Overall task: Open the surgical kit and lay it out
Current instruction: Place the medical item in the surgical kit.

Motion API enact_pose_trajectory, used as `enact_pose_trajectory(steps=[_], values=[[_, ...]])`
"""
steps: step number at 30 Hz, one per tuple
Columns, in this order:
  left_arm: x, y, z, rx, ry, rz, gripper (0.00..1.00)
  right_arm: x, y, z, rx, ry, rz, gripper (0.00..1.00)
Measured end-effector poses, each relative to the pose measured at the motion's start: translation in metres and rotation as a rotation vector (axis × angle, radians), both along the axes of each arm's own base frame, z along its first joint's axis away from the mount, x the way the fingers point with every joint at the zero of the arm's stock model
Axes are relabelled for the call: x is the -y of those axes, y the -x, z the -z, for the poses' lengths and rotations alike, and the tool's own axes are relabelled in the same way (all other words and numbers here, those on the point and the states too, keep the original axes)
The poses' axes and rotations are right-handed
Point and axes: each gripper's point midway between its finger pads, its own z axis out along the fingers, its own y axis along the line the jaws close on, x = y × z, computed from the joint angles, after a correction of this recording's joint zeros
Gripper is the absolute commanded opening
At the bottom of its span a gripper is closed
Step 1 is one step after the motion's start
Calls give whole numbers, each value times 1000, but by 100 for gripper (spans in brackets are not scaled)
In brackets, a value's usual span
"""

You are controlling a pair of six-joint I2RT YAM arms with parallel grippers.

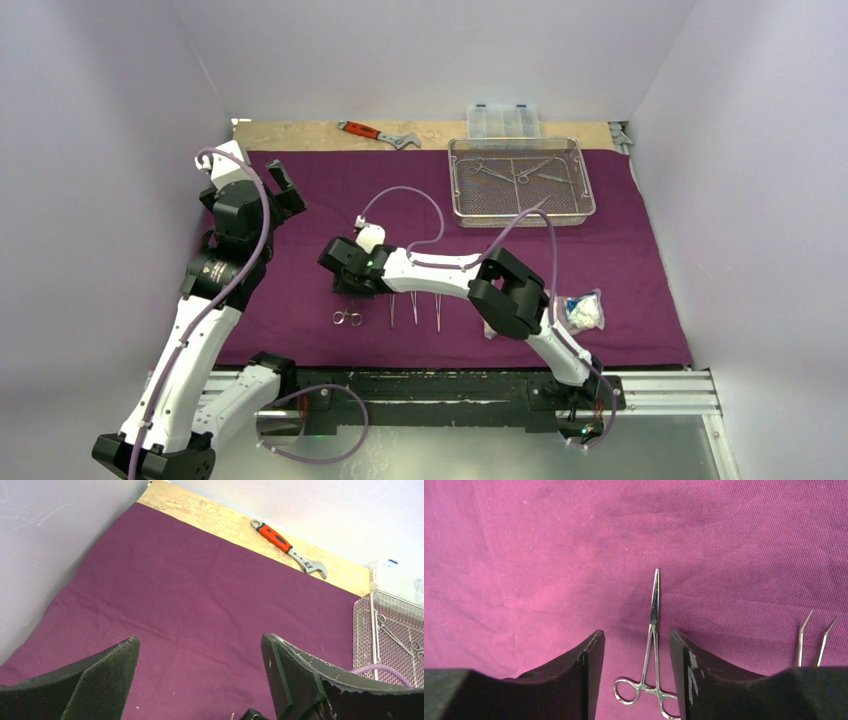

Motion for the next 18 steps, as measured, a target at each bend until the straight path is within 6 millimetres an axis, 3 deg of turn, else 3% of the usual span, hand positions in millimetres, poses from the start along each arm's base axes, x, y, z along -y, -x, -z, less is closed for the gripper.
enact_pose_trajectory(steps=[5,10,14,18], values=[[-1,0,0,0,-5,-7,91,-2,-6,-12,28,5,3,60],[-3,1,-4,6,-10,-13,91,0,-24,-45,134,5,-29,60],[-4,1,-19,41,-3,-18,92,19,-53,-107,258,-38,-39,60],[-2,1,-30,77,11,-7,92,81,-117,-185,423,-59,35,60]])
